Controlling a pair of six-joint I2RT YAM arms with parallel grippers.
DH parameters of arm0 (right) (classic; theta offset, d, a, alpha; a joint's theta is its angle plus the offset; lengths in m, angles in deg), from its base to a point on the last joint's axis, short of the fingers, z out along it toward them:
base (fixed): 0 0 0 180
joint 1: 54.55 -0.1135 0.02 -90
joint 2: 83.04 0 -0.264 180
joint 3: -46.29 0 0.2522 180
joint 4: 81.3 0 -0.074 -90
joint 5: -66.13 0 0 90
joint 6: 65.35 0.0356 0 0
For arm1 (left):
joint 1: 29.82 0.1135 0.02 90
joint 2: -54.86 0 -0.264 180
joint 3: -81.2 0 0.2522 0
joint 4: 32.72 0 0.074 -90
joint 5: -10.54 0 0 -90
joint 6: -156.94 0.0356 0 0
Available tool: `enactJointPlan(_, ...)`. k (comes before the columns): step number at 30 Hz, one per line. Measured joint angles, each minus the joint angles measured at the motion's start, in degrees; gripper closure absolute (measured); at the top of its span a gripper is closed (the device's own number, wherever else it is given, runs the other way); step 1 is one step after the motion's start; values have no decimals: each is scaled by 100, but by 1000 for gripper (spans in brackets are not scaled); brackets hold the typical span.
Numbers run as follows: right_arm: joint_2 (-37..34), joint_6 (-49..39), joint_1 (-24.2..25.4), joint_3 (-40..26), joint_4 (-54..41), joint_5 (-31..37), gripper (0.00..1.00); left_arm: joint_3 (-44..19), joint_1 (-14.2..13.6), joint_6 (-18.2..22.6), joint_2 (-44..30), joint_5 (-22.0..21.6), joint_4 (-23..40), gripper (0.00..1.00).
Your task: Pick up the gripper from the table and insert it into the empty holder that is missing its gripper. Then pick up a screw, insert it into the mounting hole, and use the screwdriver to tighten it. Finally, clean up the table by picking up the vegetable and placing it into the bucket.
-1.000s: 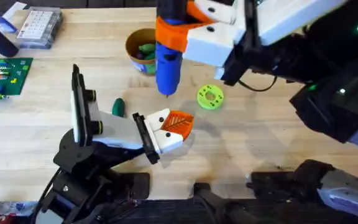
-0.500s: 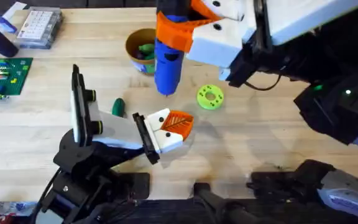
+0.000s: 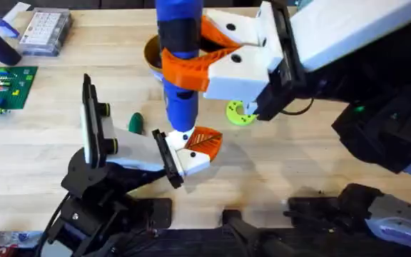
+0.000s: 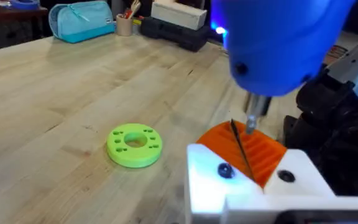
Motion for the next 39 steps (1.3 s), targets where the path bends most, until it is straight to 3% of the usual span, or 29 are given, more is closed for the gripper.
enactJointPlan(39, -210, -189, -2, -8, -416, 3, 966, 0, 0, 1, 0, 0, 2, 985)
